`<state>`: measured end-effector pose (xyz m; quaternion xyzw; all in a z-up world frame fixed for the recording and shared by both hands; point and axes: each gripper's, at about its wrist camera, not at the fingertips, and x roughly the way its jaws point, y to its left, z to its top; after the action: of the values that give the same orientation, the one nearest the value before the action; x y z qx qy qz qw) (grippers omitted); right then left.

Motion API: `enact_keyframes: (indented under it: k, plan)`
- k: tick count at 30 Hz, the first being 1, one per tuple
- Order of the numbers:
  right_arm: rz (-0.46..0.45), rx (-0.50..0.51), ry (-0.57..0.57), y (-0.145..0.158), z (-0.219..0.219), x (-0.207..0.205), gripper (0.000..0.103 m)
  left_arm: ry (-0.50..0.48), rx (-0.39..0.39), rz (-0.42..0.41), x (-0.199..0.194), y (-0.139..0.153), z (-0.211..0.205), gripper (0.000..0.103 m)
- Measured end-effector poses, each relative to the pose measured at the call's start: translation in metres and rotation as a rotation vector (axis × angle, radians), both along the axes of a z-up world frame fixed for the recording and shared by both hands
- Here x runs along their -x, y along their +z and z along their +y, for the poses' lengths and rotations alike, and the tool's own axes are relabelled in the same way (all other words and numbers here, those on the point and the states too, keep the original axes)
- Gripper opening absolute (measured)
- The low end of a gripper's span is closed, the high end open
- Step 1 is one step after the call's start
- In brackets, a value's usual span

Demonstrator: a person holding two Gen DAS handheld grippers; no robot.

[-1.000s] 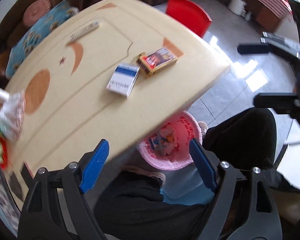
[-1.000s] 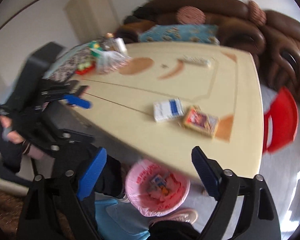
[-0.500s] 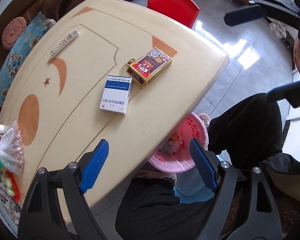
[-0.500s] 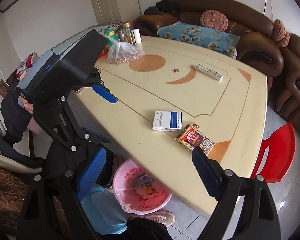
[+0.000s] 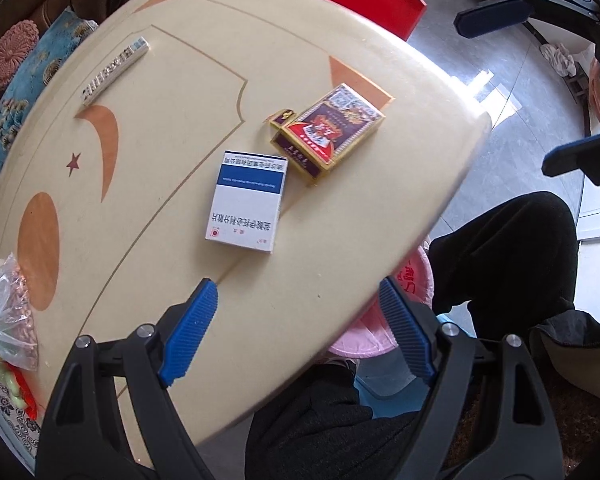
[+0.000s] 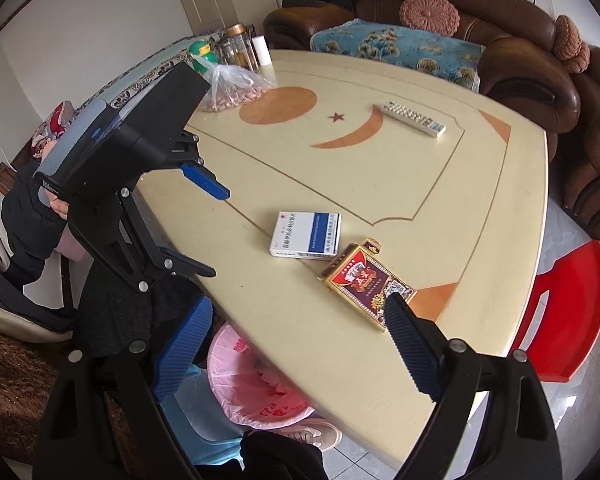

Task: Collect trash
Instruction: 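Reach the left tool to the white-and-blue medicine box while the right tool approaches the card box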

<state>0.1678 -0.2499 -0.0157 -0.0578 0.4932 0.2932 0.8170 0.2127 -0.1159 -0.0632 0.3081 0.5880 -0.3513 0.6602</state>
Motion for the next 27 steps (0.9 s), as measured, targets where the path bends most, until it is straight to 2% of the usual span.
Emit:
enact_keyframes:
  k: [11,18,27]
  plan:
    - [0.083,0.076,0.086,-0.048,0.000,-0.042,0.086,-0.016,-0.040,0.040,-0.034,-0.045,-0.015,0.081]
    - [0.145,0.146,0.213,-0.081,0.013,-0.063,0.086,-0.019,-0.063,0.068,-0.052,-0.068,-0.021,0.081]
    - [0.176,0.234,0.365,-0.109,0.033,-0.083,0.086,-0.043,-0.082,0.093,-0.071,-0.088,-0.024,0.081]
